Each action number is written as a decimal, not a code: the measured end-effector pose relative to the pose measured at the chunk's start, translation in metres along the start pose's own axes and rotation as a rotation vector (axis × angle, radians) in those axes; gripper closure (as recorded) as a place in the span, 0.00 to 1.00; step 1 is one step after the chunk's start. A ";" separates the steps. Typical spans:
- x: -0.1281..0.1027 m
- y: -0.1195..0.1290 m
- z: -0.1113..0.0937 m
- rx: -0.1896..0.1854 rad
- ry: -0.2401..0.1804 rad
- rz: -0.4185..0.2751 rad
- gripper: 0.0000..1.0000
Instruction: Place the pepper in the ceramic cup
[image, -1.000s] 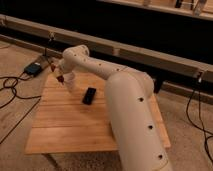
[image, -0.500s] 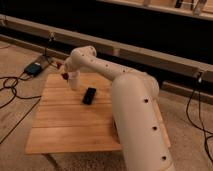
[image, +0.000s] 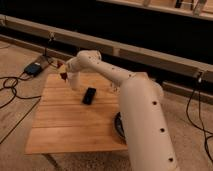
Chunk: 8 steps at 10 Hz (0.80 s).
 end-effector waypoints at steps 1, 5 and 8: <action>-0.001 0.001 -0.001 -0.026 -0.020 0.019 1.00; -0.005 -0.011 -0.003 -0.040 -0.055 0.022 1.00; -0.018 -0.027 -0.009 0.007 -0.072 -0.017 1.00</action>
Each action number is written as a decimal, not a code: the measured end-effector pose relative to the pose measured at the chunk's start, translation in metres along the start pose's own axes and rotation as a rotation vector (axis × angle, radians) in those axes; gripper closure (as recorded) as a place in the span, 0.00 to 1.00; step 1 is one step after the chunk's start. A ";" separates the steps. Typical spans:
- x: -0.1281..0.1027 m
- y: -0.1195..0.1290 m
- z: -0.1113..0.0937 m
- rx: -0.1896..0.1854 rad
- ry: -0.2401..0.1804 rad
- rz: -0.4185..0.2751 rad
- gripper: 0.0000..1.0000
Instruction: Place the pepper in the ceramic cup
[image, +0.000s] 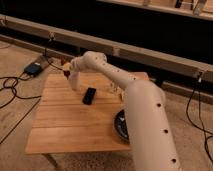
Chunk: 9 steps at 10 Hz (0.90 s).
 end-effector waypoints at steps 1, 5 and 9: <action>-0.004 -0.006 -0.002 0.018 -0.001 -0.015 1.00; -0.003 -0.023 -0.004 0.083 0.037 -0.080 0.99; 0.005 -0.019 0.001 0.115 0.080 -0.154 0.68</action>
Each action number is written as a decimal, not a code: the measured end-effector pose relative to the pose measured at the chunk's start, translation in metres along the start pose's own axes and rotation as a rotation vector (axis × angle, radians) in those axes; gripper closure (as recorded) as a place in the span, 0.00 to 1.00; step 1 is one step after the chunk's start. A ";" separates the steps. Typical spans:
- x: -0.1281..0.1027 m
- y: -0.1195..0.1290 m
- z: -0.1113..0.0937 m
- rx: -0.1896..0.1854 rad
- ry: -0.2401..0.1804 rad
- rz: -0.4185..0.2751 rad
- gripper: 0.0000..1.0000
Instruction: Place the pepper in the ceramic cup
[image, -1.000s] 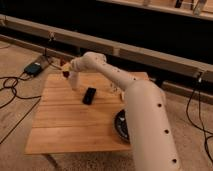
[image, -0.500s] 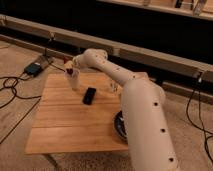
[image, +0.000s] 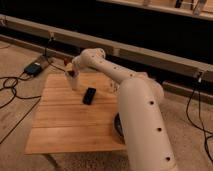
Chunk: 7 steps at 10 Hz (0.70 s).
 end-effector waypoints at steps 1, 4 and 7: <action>0.000 -0.001 0.000 0.001 0.000 0.000 0.67; 0.000 -0.001 0.000 0.001 0.000 0.000 0.67; 0.000 0.000 0.000 0.001 0.000 -0.001 0.68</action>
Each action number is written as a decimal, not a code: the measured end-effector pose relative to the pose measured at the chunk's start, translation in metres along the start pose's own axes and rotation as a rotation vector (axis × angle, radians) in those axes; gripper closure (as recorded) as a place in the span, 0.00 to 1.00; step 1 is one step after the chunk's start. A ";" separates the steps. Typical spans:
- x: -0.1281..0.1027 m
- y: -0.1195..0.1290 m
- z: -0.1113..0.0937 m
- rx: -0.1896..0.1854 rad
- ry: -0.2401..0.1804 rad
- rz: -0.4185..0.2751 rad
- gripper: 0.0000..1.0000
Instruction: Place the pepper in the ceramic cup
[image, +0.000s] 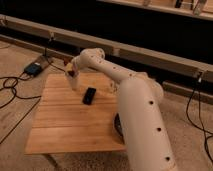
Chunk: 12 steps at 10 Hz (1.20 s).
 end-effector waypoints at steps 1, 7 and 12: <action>0.000 0.000 0.000 0.000 0.000 0.000 0.72; 0.000 0.000 0.000 0.000 0.000 0.000 0.63; 0.000 0.000 0.000 0.000 0.000 0.000 0.21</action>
